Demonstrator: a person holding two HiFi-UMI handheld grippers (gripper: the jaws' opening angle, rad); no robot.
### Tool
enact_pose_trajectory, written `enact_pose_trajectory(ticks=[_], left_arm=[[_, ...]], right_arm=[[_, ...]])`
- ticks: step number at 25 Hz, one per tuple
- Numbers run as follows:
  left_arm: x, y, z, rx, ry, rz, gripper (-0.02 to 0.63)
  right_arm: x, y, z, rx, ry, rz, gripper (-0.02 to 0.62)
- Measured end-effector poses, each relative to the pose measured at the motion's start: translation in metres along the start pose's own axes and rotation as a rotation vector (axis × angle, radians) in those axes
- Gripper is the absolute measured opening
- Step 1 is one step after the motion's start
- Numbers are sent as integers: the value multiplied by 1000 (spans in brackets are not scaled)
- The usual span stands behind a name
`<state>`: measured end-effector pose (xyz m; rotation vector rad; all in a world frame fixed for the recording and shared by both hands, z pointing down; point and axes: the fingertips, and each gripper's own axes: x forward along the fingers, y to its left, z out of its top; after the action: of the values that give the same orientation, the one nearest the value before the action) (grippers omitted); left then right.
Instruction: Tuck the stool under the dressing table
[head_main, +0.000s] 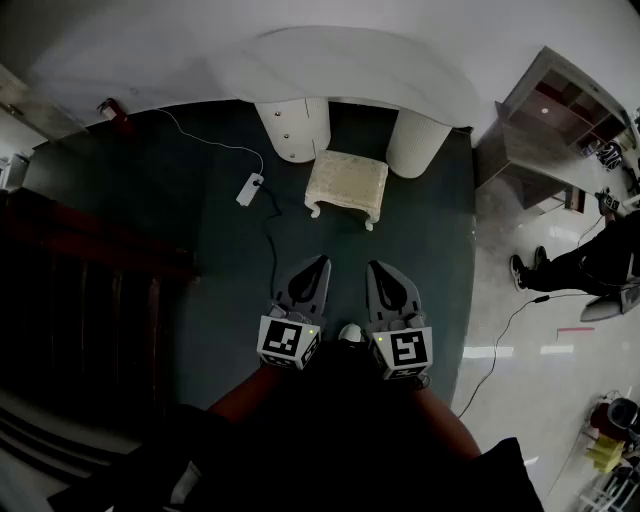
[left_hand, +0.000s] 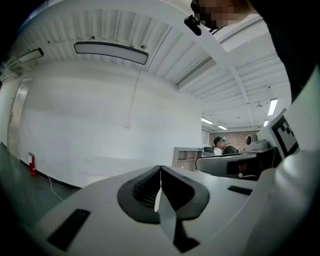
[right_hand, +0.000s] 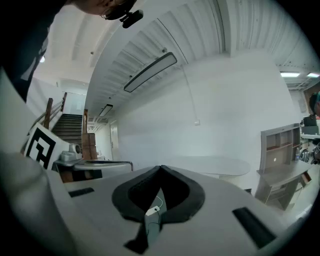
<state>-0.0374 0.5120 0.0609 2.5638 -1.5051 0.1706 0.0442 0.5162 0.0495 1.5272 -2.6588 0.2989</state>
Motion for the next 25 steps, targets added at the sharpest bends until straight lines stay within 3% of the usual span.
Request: enact_pose_trajectory(ticks=[8,11,16,21,25], left_arm=[[10,-2,-4,-3,-5,38,17],[17,9,-8,-22,18,37,17],[40,52,-25,-46,45,42,17],[89,99,-45,-94,88,13,17],[128,153,-48,-65,153,-31,17]], right_arm=[[-5,-28,-12,102,-33,71,37],[4,-37,-16,145,-35,61,38],[41,-52,-34,194,7,28,38],[94,-74,-42,161,65,-32,38],[159,-91,-46,235,113,-55,38]])
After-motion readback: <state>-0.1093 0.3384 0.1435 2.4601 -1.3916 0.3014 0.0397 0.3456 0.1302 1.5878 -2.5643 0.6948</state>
